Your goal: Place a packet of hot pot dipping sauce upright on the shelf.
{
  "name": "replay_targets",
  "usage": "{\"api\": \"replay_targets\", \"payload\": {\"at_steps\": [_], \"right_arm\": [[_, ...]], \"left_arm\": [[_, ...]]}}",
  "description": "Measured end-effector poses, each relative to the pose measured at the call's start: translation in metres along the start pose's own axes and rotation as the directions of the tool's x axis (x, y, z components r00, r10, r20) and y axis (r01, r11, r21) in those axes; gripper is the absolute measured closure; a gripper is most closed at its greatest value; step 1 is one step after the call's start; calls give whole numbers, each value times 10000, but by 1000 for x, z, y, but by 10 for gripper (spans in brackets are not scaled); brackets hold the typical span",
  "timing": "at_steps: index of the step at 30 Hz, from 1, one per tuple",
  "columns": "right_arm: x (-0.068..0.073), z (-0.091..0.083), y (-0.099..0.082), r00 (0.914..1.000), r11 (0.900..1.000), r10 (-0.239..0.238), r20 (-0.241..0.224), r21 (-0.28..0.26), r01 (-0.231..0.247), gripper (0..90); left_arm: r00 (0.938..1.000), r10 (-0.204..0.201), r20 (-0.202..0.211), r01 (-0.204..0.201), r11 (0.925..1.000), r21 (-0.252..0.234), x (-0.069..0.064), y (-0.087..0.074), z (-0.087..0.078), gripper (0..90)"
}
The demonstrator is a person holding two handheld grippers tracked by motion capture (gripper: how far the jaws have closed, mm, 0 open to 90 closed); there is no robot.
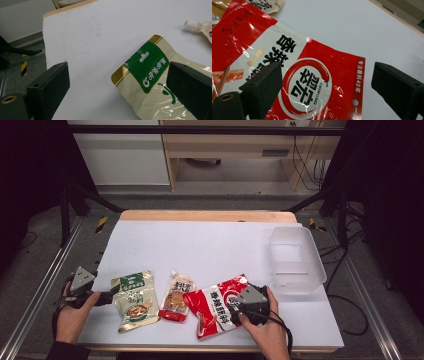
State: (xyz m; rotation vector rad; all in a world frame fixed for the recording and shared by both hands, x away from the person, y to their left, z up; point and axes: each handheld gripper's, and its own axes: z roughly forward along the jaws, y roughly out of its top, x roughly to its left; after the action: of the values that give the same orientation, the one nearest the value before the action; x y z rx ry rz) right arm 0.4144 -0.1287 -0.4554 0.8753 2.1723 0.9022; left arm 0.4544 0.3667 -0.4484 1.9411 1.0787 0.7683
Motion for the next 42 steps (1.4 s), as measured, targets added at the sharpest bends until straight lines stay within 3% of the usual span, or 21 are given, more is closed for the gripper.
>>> {"api": "replay_targets", "payload": {"at_steps": [4,7,10,15,18,19,23,29,31,36,40,42], "right_arm": [[-1,-2,0,9999,9999,-34,144,-143,36,106],[-3,-1,-1,9997,9999,105,226,75,-107,108],[-2,0,-1,9994,9995,150,325,285,-160,118],[-4,-1,-1,9987,9991,361,349,201,-368,115],[-5,-1,-1,9982,9984,522,292,214,-528,101],[-5,-2,0,9983,9984,533,253,198,-538,97],[-5,-2,0,9985,9984,515,176,224,-519,90],[-4,1,-1,9985,9979,513,171,395,-520,93],[-5,1,-1,9984,9977,546,175,396,-552,96],[-5,0,-1,9983,9976,563,161,390,-569,101],[-4,1,-1,9987,9979,499,101,410,-503,103],[-4,0,-1,9987,9976,503,100,464,-507,104]], "left_arm": [[10000,-49,33,49,10000,73,2,-2,1,44],[10000,-14,-98,16,9998,199,8,-6,3,39],[9995,-299,107,298,9995,141,13,-9,3,40],[9991,-334,263,329,9992,211,17,-10,4,41],[9976,-428,550,409,9985,358,15,-10,6,42],[9935,-700,898,671,9971,348,14,-10,9,43],[9912,-630,1166,536,9952,823,12,-13,14,63],[9878,-648,1414,510,9938,990,10,-14,17,102],[9867,-490,1548,300,9919,1233,8,-14,19,124],[9769,-179,2129,-155,9880,1540,-1,-12,22,248],[9682,-305,2482,-124,9855,1695,-4,-12,22,337],[9606,-444,2744,-17,9862,1655,-5,-10,19,396]]}}
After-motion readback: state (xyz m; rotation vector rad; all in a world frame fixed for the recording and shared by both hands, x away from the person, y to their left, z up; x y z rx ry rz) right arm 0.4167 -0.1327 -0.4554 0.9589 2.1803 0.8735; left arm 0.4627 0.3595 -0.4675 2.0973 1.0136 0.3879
